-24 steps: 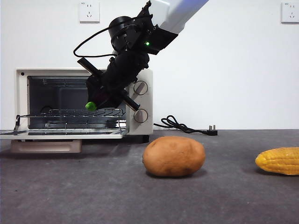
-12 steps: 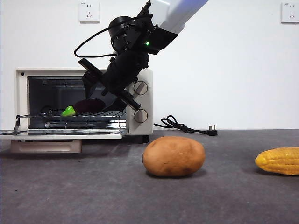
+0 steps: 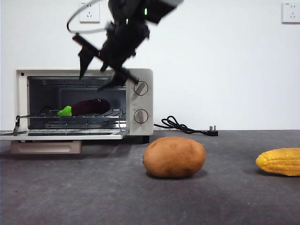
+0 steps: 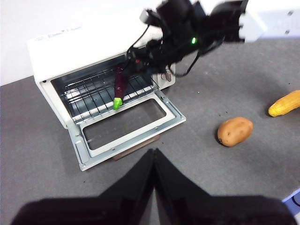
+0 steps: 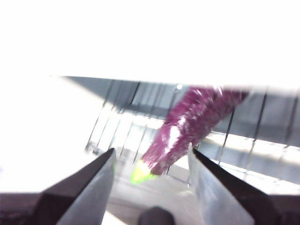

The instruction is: Take the eggplant from the table,put the eggplant in the oven

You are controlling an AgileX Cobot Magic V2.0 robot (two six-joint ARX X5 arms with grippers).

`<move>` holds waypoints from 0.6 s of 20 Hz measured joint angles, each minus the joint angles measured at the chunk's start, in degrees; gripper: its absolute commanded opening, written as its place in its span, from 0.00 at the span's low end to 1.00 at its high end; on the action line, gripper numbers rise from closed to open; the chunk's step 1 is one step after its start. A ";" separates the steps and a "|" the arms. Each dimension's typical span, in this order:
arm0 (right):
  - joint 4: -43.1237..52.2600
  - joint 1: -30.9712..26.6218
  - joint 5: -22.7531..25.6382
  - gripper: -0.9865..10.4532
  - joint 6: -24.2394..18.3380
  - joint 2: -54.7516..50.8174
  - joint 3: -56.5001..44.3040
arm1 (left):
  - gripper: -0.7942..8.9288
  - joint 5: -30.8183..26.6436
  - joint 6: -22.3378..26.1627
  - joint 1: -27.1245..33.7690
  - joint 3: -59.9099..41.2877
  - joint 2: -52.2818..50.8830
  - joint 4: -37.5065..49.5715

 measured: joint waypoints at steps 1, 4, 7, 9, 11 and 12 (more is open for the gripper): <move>-4.39 0.00 0.00 0.31 -3.34 -0.31 3.72 | 0.08 0.00 0.00 0.00 0.00 0.00 -0.02; -17.05 0.00 0.00 0.31 -12.81 -1.33 16.11 | 0.08 0.00 0.00 0.00 0.00 0.00 -0.02; -26.38 0.00 0.00 0.31 -19.41 -1.73 25.99 | 0.08 0.00 0.00 0.00 0.00 0.00 -0.02; -32.46 -0.07 0.02 0.31 -23.04 -1.73 31.65 | 0.08 -0.02 0.00 0.00 0.00 0.00 -0.02; -39.15 -0.09 0.02 0.31 -26.38 -1.75 37.40 | 0.08 0.00 0.00 0.00 0.00 0.00 0.00; -42.05 -0.11 0.02 0.31 -27.63 -1.79 39.65 | 0.08 0.00 0.00 0.00 0.00 0.00 -0.02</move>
